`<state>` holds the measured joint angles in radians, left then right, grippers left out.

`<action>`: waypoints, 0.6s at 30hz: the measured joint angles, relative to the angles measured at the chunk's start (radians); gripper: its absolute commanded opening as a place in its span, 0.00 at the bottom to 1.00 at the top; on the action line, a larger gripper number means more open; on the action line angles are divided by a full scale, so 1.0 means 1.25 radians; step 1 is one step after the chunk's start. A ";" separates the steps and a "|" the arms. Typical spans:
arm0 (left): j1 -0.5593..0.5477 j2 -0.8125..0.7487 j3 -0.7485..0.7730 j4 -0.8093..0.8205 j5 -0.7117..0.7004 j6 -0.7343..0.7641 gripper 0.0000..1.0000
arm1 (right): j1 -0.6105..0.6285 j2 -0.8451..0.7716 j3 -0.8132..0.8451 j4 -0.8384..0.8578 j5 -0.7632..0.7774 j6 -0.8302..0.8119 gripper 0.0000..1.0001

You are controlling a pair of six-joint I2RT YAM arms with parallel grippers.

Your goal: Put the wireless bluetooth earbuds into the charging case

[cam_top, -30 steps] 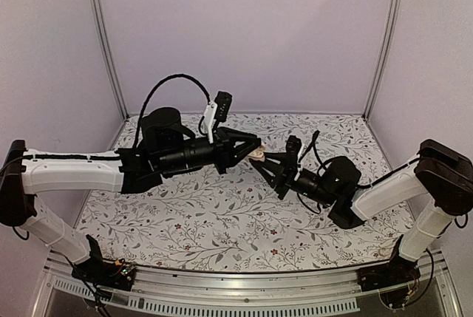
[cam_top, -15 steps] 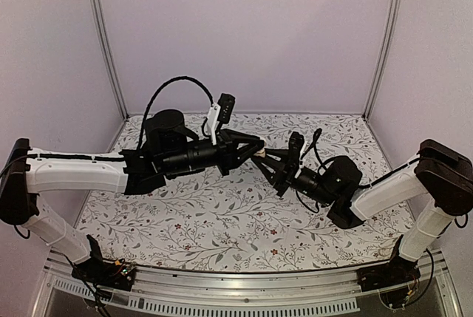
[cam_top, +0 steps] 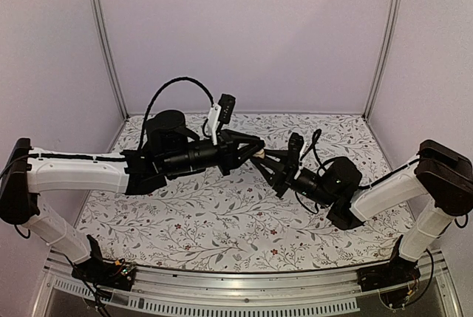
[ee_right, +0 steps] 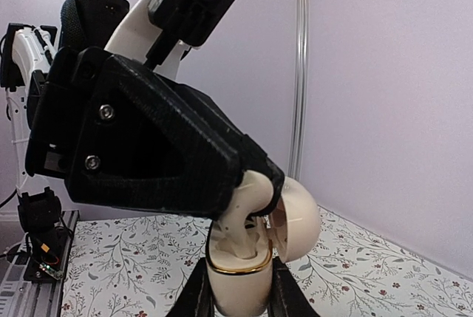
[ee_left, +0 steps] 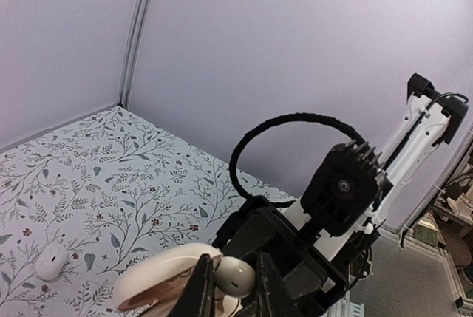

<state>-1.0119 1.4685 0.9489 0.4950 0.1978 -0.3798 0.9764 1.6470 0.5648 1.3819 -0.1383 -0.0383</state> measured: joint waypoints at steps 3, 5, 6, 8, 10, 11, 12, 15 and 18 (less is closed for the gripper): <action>0.000 0.000 0.000 0.001 -0.002 -0.009 0.00 | 0.000 0.000 0.000 0.003 0.002 0.000 0.00; 0.000 0.000 0.000 0.004 -0.003 -0.015 0.00 | 0.000 0.000 0.000 0.008 0.003 -0.001 0.00; 0.000 0.000 0.000 0.006 -0.003 -0.019 0.00 | 0.000 0.000 0.000 0.010 0.004 -0.002 0.00; 0.000 0.001 0.000 0.013 -0.003 -0.028 0.01 | 0.000 0.000 0.000 0.019 0.005 -0.003 0.00; 0.000 0.002 0.000 0.021 -0.003 -0.038 0.01 | 0.000 0.000 0.000 0.027 0.005 -0.005 0.00; 0.000 0.002 0.000 0.023 -0.003 -0.044 0.01 | 0.000 0.000 0.000 0.030 0.005 -0.006 0.00; 0.000 0.003 0.000 0.027 -0.003 -0.049 0.02 | 0.000 0.000 -0.001 0.034 0.005 -0.009 0.00; 0.000 0.004 0.000 0.035 -0.003 -0.066 0.02 | 0.000 0.000 -0.001 0.042 0.005 -0.016 0.00; 0.000 0.004 0.002 0.038 -0.003 -0.082 0.03 | 0.000 0.000 -0.001 0.052 0.006 -0.029 0.00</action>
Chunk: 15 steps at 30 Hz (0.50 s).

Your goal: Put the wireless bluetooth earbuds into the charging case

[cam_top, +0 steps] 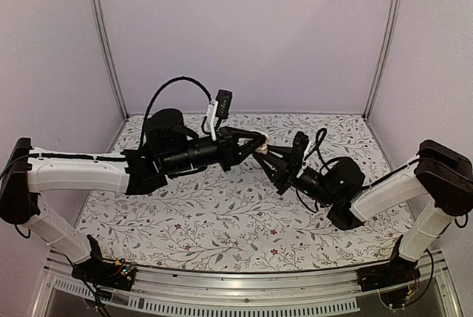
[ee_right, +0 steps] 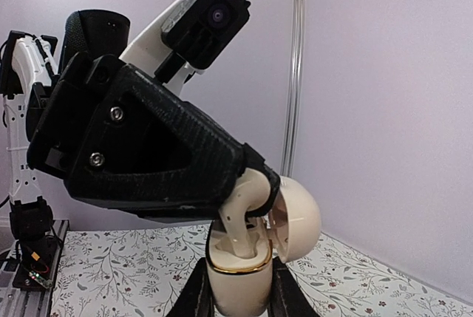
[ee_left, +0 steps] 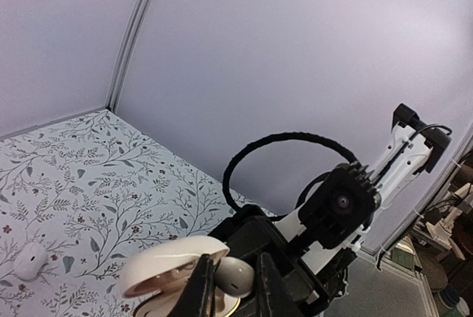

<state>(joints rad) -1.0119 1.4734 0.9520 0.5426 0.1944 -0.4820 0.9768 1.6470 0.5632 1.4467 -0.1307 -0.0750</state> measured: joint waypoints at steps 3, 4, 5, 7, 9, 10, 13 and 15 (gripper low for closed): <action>0.000 0.000 0.003 0.002 0.000 -0.017 0.05 | 0.001 0.000 -0.002 0.013 0.003 -0.017 0.00; 0.000 0.000 0.005 0.003 -0.001 -0.020 0.06 | 0.001 0.000 -0.002 0.016 0.004 -0.020 0.00; 0.000 0.000 0.005 0.003 -0.002 -0.025 0.07 | 0.001 0.000 -0.002 0.020 0.005 -0.025 0.00; 0.000 0.000 0.007 0.004 -0.004 -0.034 0.08 | 0.002 0.000 -0.005 0.029 0.008 -0.034 0.00; 0.000 0.000 0.007 0.003 -0.005 -0.042 0.09 | 0.004 0.000 -0.009 0.034 0.011 -0.041 0.00; 0.000 0.001 0.008 0.002 -0.006 -0.045 0.09 | 0.004 0.000 -0.010 0.035 0.013 -0.044 0.00; 0.000 0.002 0.009 -0.004 -0.009 -0.053 0.10 | 0.004 0.000 -0.011 0.035 0.017 -0.053 0.00; 0.000 0.003 0.012 -0.010 -0.013 -0.057 0.10 | 0.004 0.000 -0.012 0.035 0.020 -0.058 0.00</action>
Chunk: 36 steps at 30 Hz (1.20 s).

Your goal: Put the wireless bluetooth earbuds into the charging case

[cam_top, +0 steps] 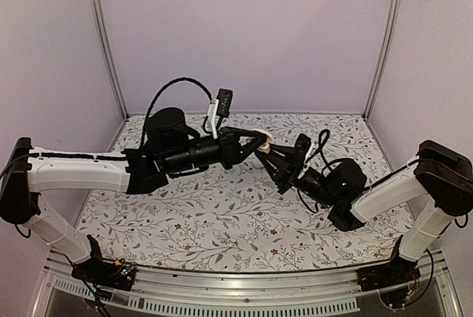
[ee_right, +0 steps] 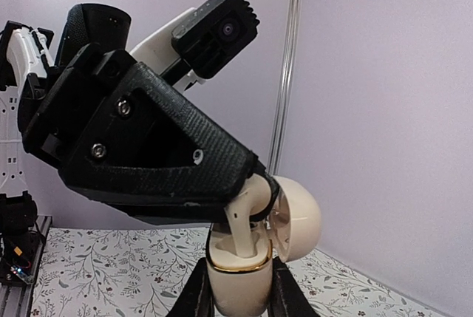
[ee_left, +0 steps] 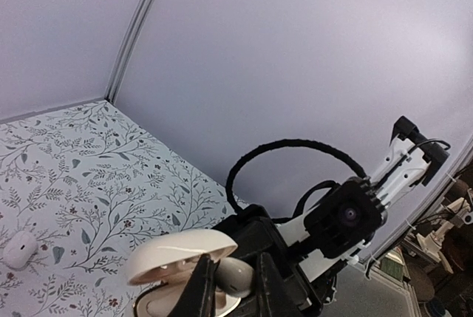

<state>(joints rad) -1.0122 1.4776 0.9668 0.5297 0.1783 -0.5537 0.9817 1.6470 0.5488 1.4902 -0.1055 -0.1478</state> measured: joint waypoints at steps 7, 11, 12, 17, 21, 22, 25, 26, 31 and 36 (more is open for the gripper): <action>0.000 0.019 0.039 -0.045 -0.011 -0.004 0.11 | 0.000 0.000 0.000 -0.002 0.029 -0.026 0.00; 0.000 0.027 0.052 -0.063 -0.019 -0.005 0.16 | 0.000 0.000 0.000 -0.007 0.042 -0.039 0.00; 0.000 0.027 0.052 -0.064 -0.021 -0.005 0.16 | 0.000 0.000 0.000 -0.008 0.044 -0.041 0.00; 0.000 0.027 0.052 -0.072 -0.030 -0.006 0.20 | 0.002 0.000 0.000 -0.014 0.052 -0.044 0.00; 0.000 0.026 0.053 -0.083 -0.042 -0.006 0.25 | 0.003 0.000 -0.001 -0.016 0.059 -0.043 0.00; 0.000 0.025 0.053 -0.086 -0.044 -0.004 0.25 | 0.003 0.000 -0.002 -0.016 0.060 -0.042 0.00; 0.000 0.025 0.053 -0.095 -0.045 0.000 0.27 | 0.003 0.000 -0.006 -0.016 0.061 -0.041 0.00; 0.000 0.025 0.054 -0.099 -0.046 0.000 0.28 | 0.003 0.000 -0.006 -0.017 0.062 -0.041 0.00; 0.000 0.025 0.064 -0.118 -0.047 0.004 0.30 | 0.003 0.000 -0.007 -0.018 0.064 -0.039 0.00; 0.000 0.025 0.079 -0.145 -0.047 0.019 0.30 | 0.003 0.000 -0.007 -0.016 0.068 -0.034 0.00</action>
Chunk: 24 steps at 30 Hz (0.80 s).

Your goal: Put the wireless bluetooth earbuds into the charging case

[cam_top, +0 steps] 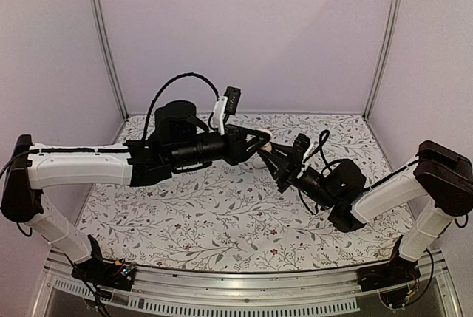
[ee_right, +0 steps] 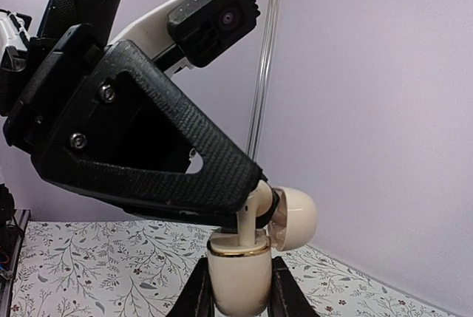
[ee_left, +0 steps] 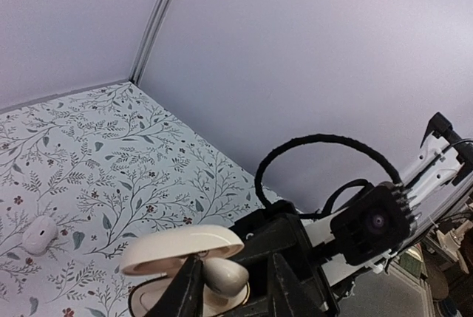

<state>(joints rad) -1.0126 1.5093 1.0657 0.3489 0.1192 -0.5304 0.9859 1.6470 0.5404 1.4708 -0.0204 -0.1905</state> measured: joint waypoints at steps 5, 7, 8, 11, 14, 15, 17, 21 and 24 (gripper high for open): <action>-0.002 0.000 0.015 -0.024 -0.003 0.019 0.32 | 0.002 0.000 -0.002 0.009 0.008 0.015 0.00; -0.004 0.000 0.018 -0.032 -0.004 0.027 0.34 | 0.002 0.000 -0.004 0.010 0.009 0.016 0.00; -0.004 0.000 0.019 -0.036 -0.004 0.030 0.34 | 0.002 0.000 -0.004 0.010 0.009 0.018 0.00; -0.005 0.000 0.022 -0.040 -0.004 0.038 0.37 | 0.002 0.000 -0.004 0.010 0.010 0.021 0.00; -0.006 0.000 0.022 -0.040 -0.003 0.043 0.37 | 0.002 0.000 -0.005 0.011 0.010 0.027 0.00; -0.007 0.000 0.022 -0.040 -0.003 0.045 0.38 | 0.002 0.001 -0.005 0.012 0.010 0.029 0.00; -0.007 0.000 0.022 -0.042 -0.003 0.048 0.38 | 0.002 0.003 -0.007 0.015 0.010 0.032 0.00; -0.007 0.000 0.022 -0.045 -0.004 0.056 0.38 | 0.002 0.005 -0.009 0.016 0.010 0.038 0.00; -0.007 -0.001 0.022 -0.046 -0.007 0.061 0.38 | 0.002 0.005 -0.012 0.018 0.010 0.042 0.00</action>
<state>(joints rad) -1.0210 1.5085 1.0931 0.2913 0.1104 -0.4541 0.9882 1.6535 0.5259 1.4933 -0.0082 -0.1379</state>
